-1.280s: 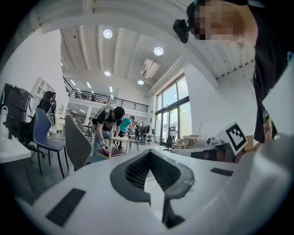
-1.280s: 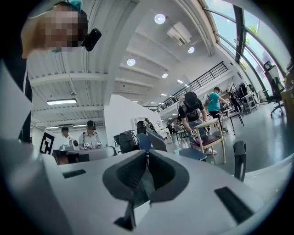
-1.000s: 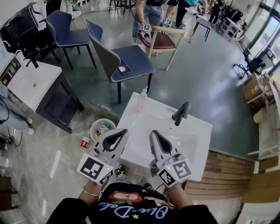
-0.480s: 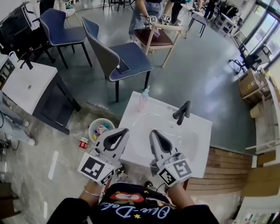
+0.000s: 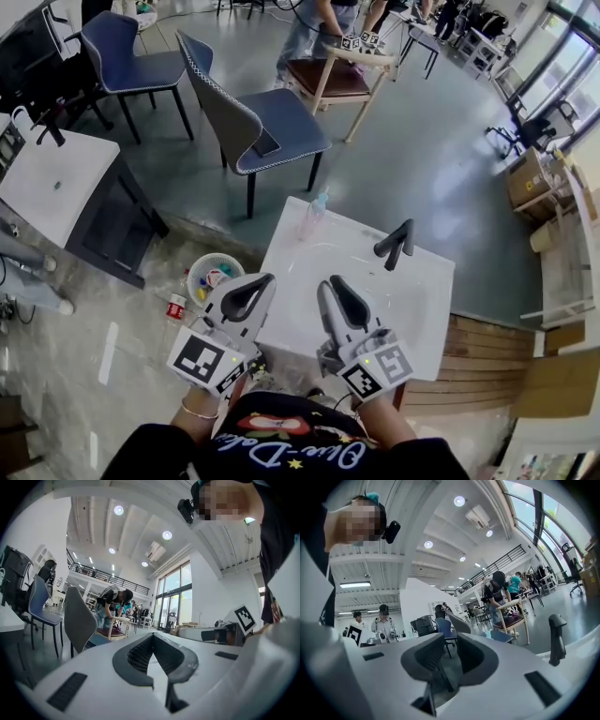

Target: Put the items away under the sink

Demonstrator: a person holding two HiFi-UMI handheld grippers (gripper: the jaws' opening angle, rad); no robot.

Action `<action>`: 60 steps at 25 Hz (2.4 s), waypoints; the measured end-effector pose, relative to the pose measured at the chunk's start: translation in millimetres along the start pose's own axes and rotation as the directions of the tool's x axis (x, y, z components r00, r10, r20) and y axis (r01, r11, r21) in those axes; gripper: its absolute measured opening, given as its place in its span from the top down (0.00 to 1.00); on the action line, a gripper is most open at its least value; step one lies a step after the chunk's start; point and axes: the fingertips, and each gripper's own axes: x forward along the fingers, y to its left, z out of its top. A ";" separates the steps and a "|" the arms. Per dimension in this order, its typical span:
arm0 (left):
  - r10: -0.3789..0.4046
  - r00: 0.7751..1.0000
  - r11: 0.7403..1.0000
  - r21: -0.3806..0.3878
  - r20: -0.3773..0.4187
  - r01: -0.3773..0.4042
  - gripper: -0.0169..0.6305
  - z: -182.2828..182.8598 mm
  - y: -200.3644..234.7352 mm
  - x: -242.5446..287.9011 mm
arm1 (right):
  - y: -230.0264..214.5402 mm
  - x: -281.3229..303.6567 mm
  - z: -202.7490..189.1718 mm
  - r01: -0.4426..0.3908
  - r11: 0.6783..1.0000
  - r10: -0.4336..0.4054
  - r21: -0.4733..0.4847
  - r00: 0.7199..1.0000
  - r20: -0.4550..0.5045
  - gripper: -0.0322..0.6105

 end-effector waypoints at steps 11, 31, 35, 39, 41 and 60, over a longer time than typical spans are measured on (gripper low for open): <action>-0.027 1.000 0.999 -0.018 0.004 0.027 0.96 -9.4 -0.8 5.2 | -8.5 -4.1 -0.5 0.035 0.999 -0.035 -0.019 0.999 0.022 0.78; 0.048 0.998 0.998 0.032 -0.038 -0.047 0.96 -10.8 6.2 23.2 | -55.3 27.1 -23.2 0.028 0.999 -0.030 -0.035 0.998 -0.052 0.70; 0.058 0.997 0.998 0.039 -0.047 -0.057 0.96 -13.2 5.3 31.0 | -67.2 29.9 -28.7 0.033 0.999 -0.035 -0.036 0.997 -0.064 0.69; 0.067 0.996 0.997 0.047 -0.056 -0.065 0.96 -13.4 2.2 35.6 | -76.3 30.4 -34.3 0.041 0.998 -0.044 -0.041 0.996 -0.077 0.67; 0.072 0.996 0.996 0.050 -0.061 -0.069 0.96 -14.1 1.3 36.5 | -78.4 32.0 -36.7 0.038 0.999 -0.041 -0.038 0.996 -0.079 0.67; 0.133 0.986 0.989 0.082 -0.103 -0.125 0.96 -15.7 -0.6 25.8 | -91.8 54.2 -64.4 0.008 1.000 -0.010 -0.016 0.990 -0.142 0.62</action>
